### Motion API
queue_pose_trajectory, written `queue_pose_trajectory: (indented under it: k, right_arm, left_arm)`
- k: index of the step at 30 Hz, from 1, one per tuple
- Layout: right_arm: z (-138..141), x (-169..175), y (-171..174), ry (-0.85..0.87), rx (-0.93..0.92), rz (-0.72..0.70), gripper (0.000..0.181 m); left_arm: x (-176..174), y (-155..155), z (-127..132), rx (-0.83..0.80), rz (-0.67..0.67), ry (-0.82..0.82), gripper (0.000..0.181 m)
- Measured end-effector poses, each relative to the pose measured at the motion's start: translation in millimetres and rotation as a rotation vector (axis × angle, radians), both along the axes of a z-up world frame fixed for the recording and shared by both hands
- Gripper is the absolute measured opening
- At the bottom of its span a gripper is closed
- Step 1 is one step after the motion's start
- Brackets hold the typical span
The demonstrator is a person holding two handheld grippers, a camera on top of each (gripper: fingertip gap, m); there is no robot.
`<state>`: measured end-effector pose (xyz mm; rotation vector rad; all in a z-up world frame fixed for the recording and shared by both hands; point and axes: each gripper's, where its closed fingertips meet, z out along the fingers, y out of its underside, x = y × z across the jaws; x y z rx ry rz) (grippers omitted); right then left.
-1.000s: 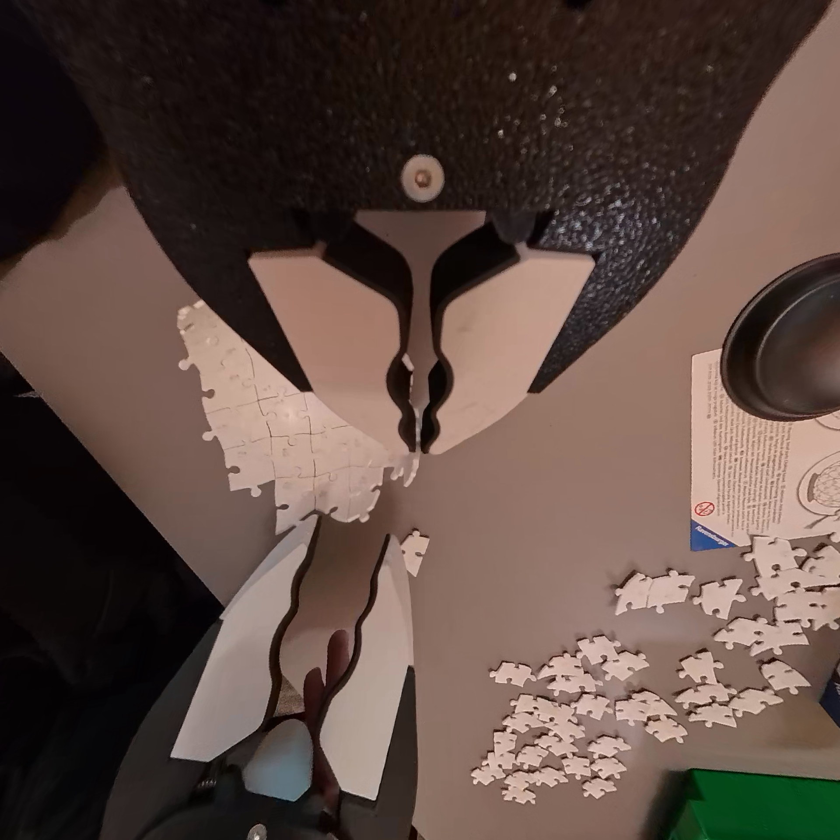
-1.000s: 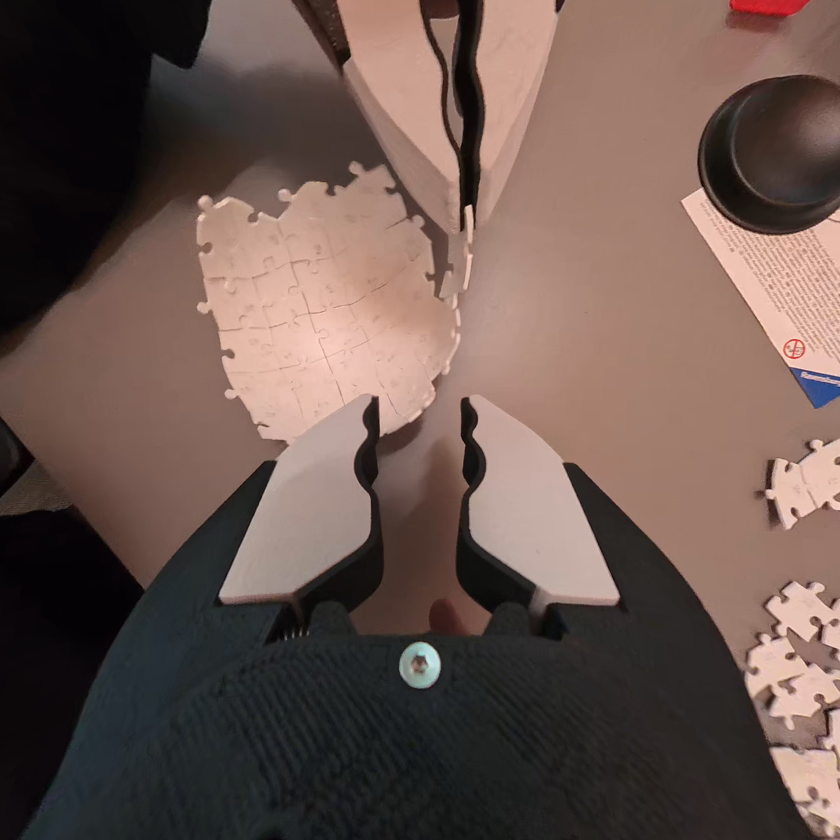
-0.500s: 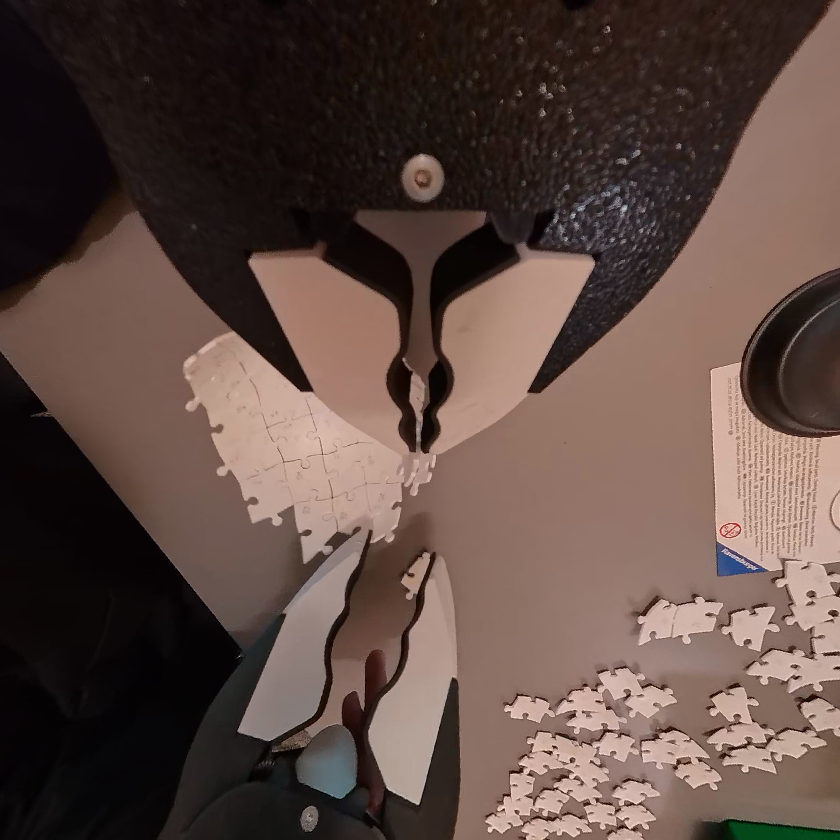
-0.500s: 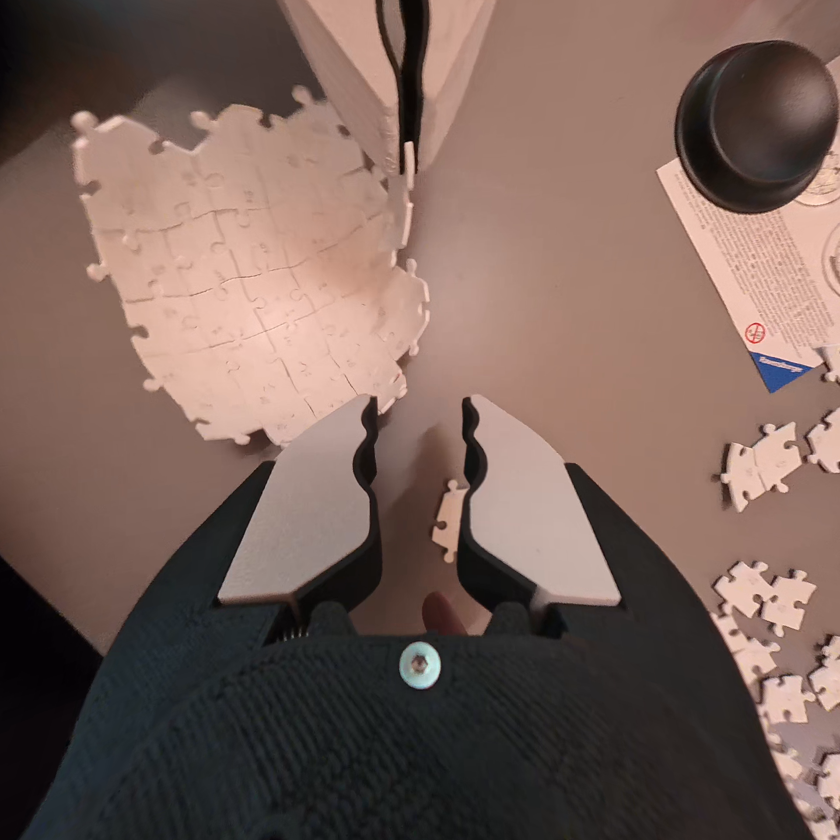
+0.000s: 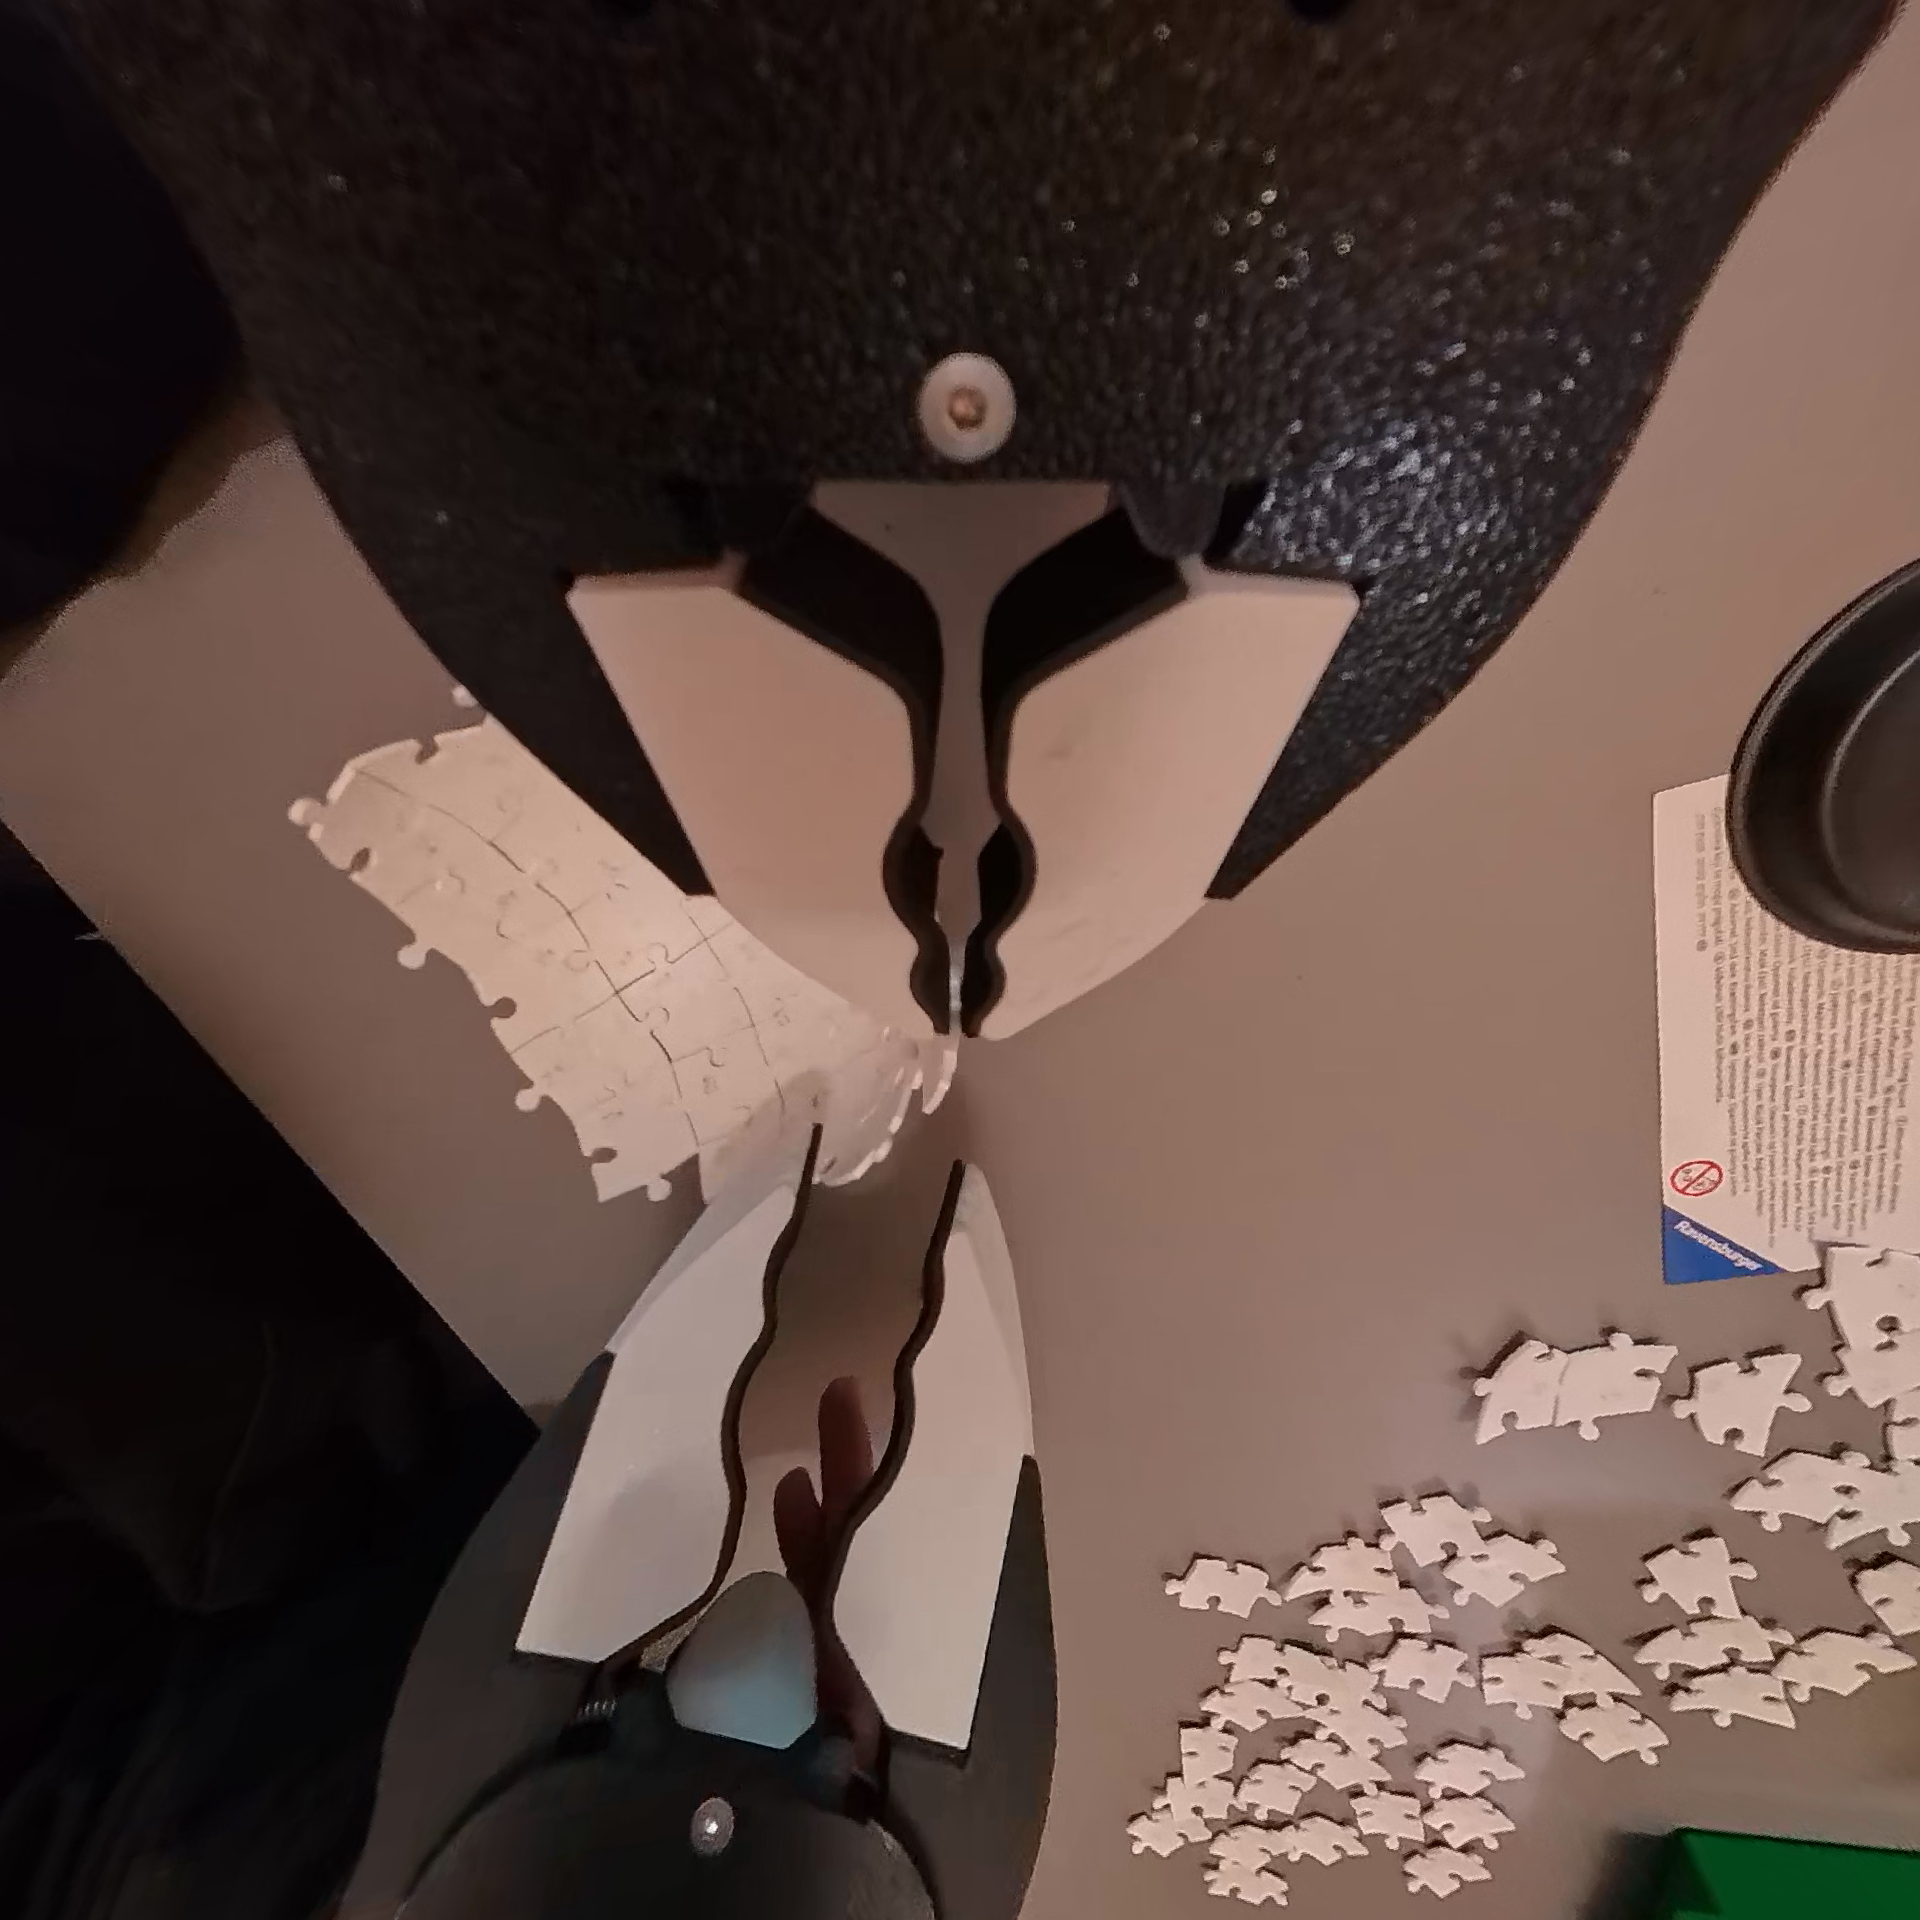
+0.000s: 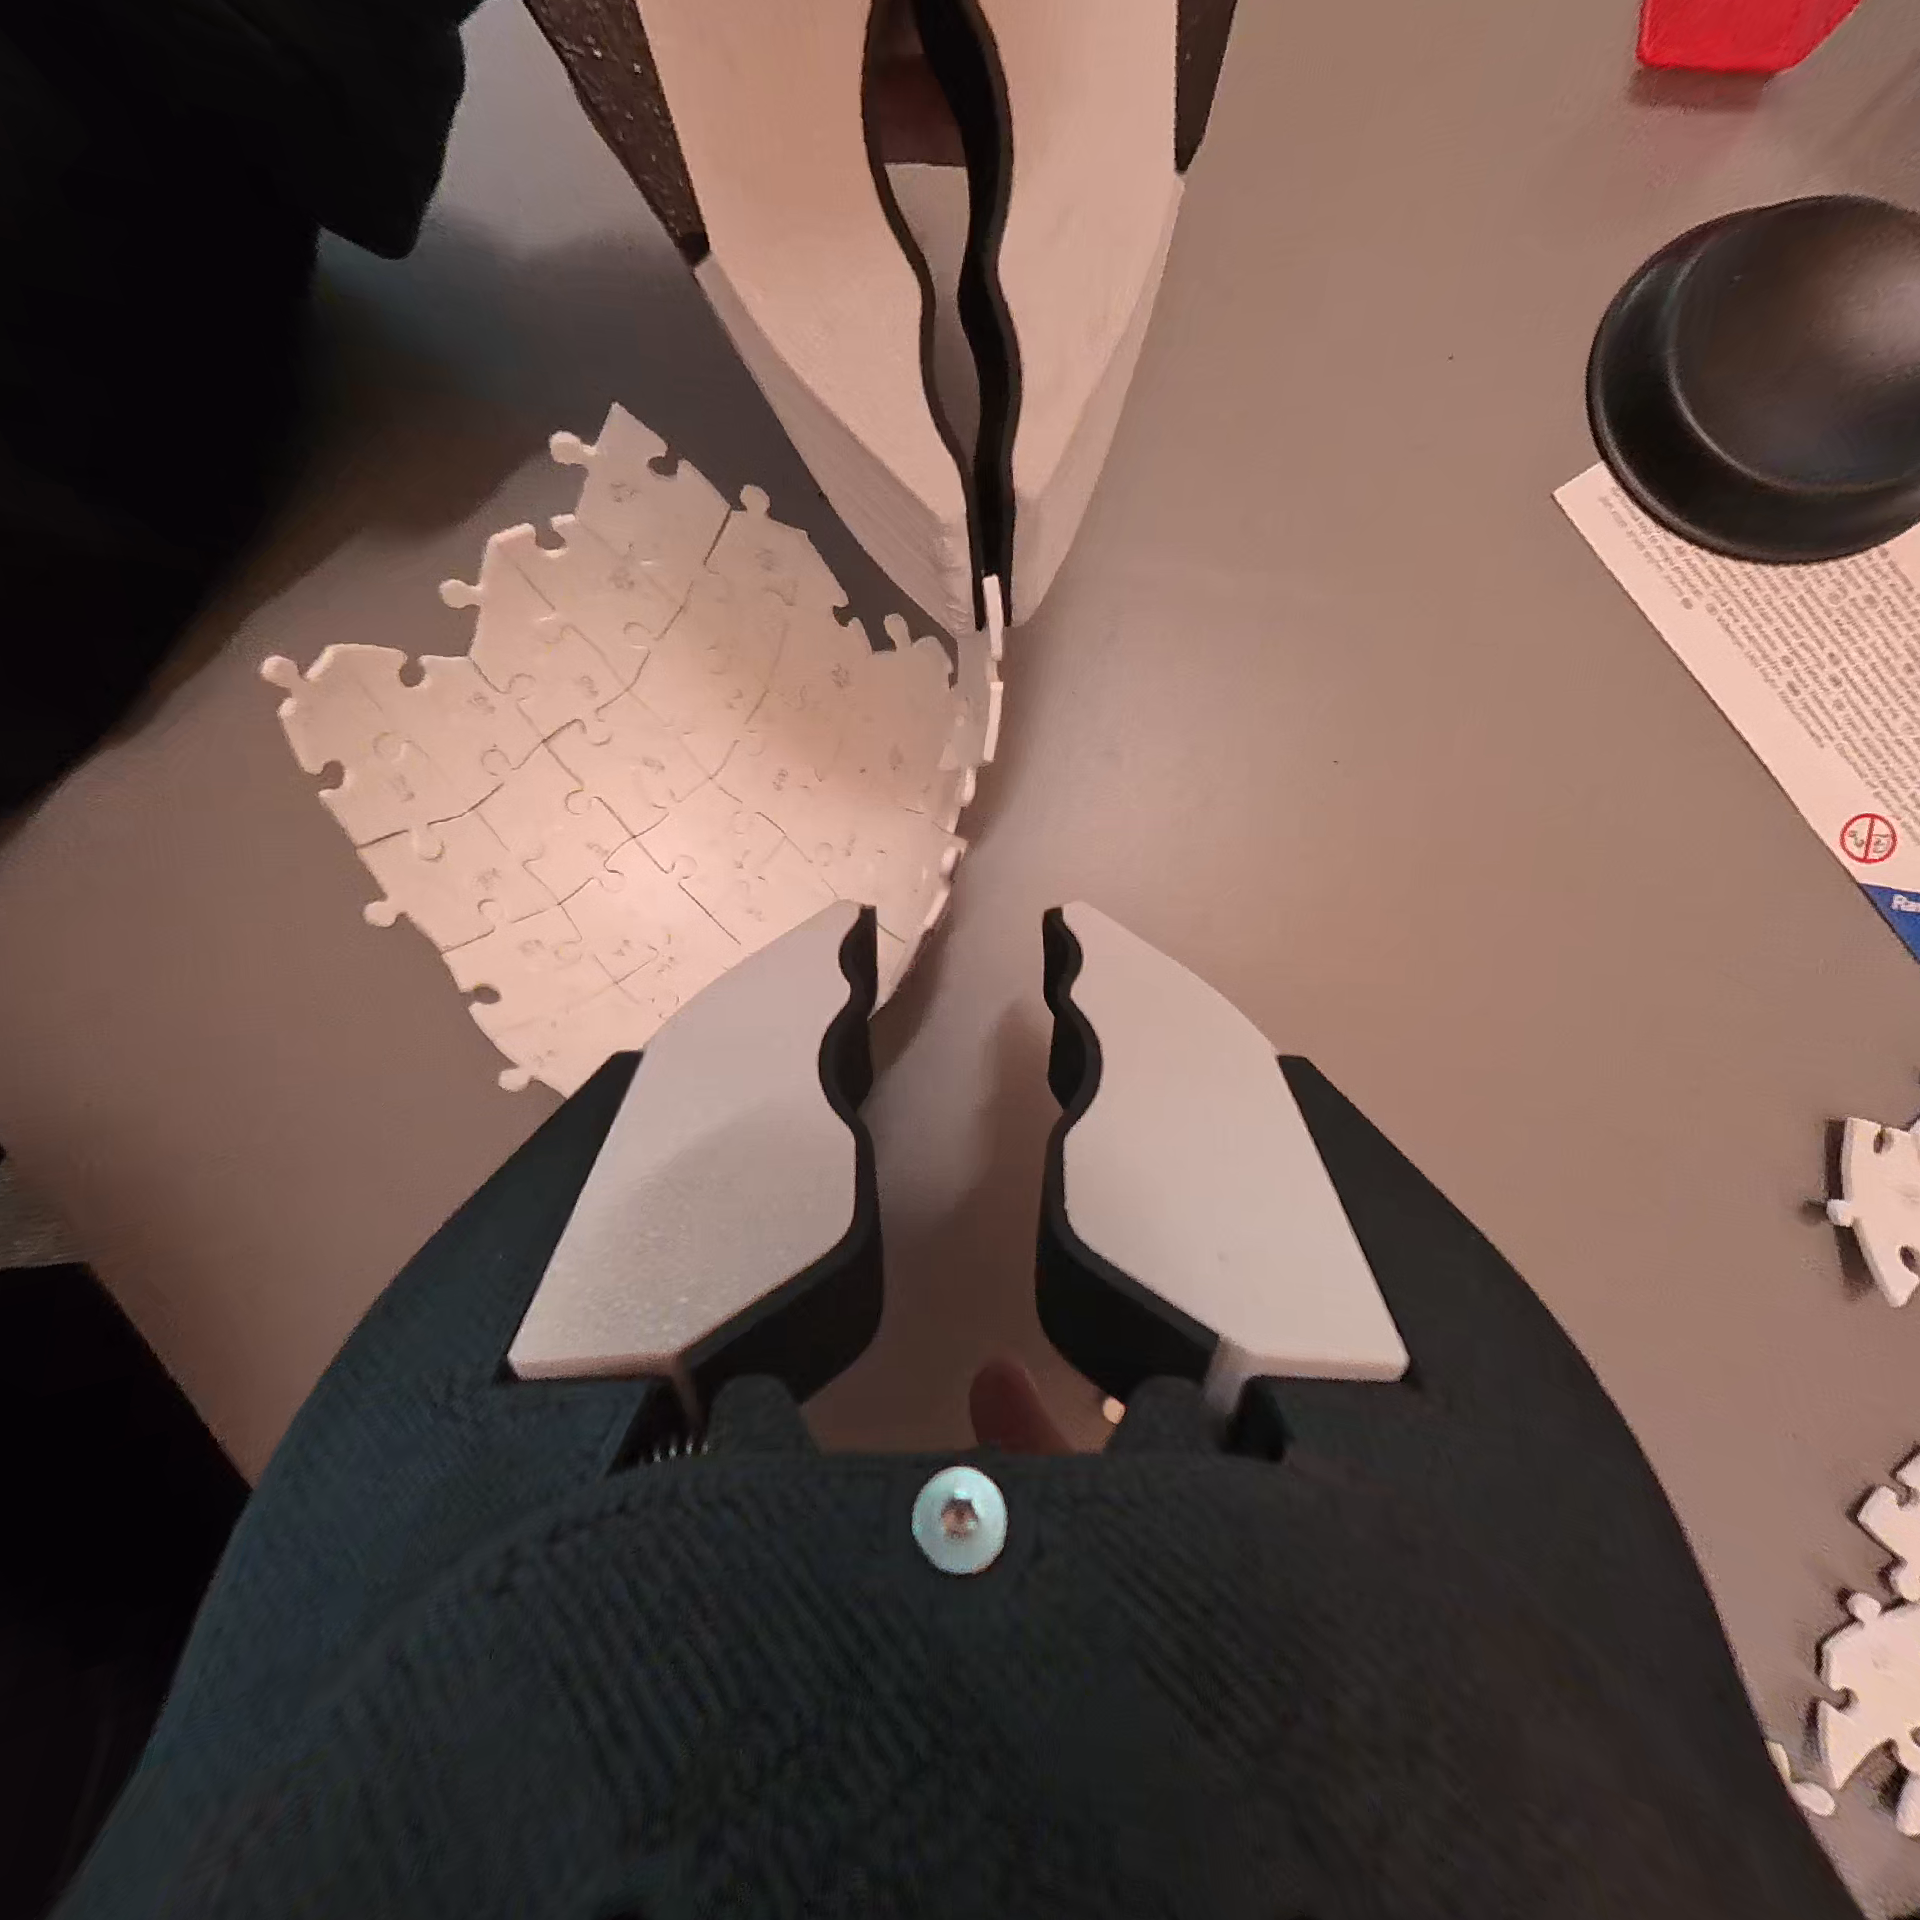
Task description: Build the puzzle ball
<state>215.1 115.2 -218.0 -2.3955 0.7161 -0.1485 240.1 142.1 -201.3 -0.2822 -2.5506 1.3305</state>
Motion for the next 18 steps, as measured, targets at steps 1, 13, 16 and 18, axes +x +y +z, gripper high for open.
queue_pose_trajectory:
  k: [1, 13, 16, 18]
  right_arm:
    - [-1.9, 1.3, -0.3, 0.0, -0.007, -0.006, 0.03]
    - [-10.9, 9.7, 5.0, 0.03, -0.002, 0.023, 0.013]
    - [-13.2, 11.4, 3.6, 0.029, -0.017, 0.031, 0.013]
    - [-14.3, 12.4, 3.4, 0.024, -0.023, 0.043, 0.012]
  left_arm:
    - [0.3, -0.5, 0.1, -0.007, -0.001, -0.002, 0.001]
    - [-1.4, -6.0, -9.7, -0.009, -0.029, -0.009, 0.001]
    - [-0.7, -6.8, -12.4, -0.001, -0.033, -0.037, 0.001]
    - [0.1, -6.5, -14.5, 0.008, -0.032, -0.043, 0.001]
